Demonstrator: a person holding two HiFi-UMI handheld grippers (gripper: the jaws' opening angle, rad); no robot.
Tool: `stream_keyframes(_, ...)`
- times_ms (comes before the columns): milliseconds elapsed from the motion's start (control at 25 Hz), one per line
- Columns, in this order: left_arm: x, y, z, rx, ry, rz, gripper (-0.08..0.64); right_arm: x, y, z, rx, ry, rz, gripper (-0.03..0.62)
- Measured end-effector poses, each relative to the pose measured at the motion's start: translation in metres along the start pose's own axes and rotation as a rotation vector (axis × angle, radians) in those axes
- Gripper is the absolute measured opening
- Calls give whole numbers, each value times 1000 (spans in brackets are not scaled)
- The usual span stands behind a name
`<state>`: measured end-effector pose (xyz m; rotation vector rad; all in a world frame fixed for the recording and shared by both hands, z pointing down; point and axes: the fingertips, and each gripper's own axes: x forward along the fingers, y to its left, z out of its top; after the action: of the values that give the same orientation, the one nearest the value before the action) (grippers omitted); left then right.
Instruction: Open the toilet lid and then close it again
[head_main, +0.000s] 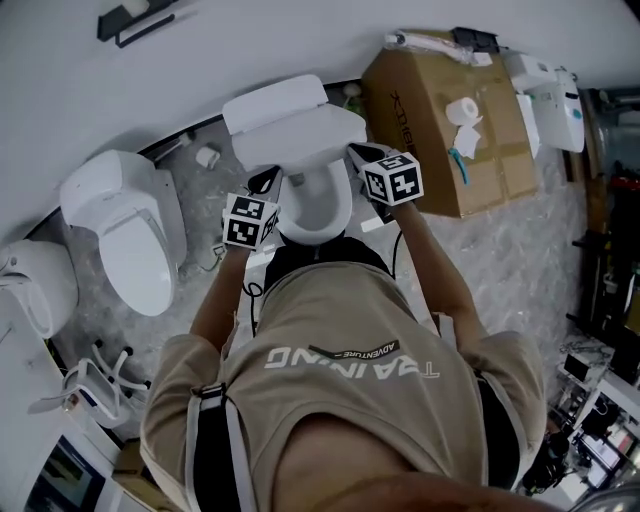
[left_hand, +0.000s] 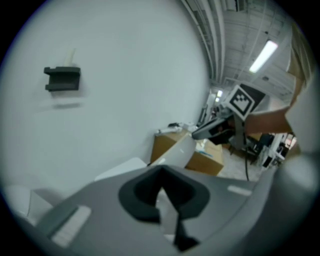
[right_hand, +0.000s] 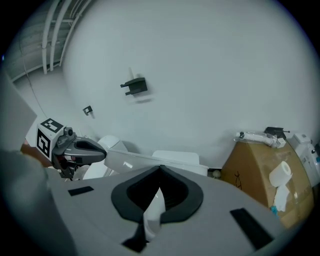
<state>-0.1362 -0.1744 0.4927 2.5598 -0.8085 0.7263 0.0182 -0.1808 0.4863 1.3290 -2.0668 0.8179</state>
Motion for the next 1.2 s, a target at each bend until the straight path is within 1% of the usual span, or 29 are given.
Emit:
stream_keyframes(440, 13, 36, 40, 71, 28, 101, 5, 17, -11, 55, -124, -23, 31, 14)
stream_keyframes(640, 19, 58, 64, 108, 75, 163, 3, 30, -14, 87, -195, -51, 36, 14)
stream_keyframes(720, 21, 68, 71, 96, 84, 183, 2, 35, -15, 98, -215, -63, 36, 12)
stream_keyframes(800, 23, 77, 77, 60, 77, 198, 2, 40, -17, 108, -209, -70, 48, 12)
stream_keyframes(880, 25, 85, 84, 49, 73, 214, 2, 44, -20, 117, -207, -69, 58, 14)
stream_keyframes(1040, 32, 99, 95, 60, 78, 231, 0, 55, -25, 135, -226, -65, 71, 14)
stream_keyframes(1200, 37, 116, 109, 90, 73, 244, 0, 67, -27, 151, -241, -62, 83, 12)
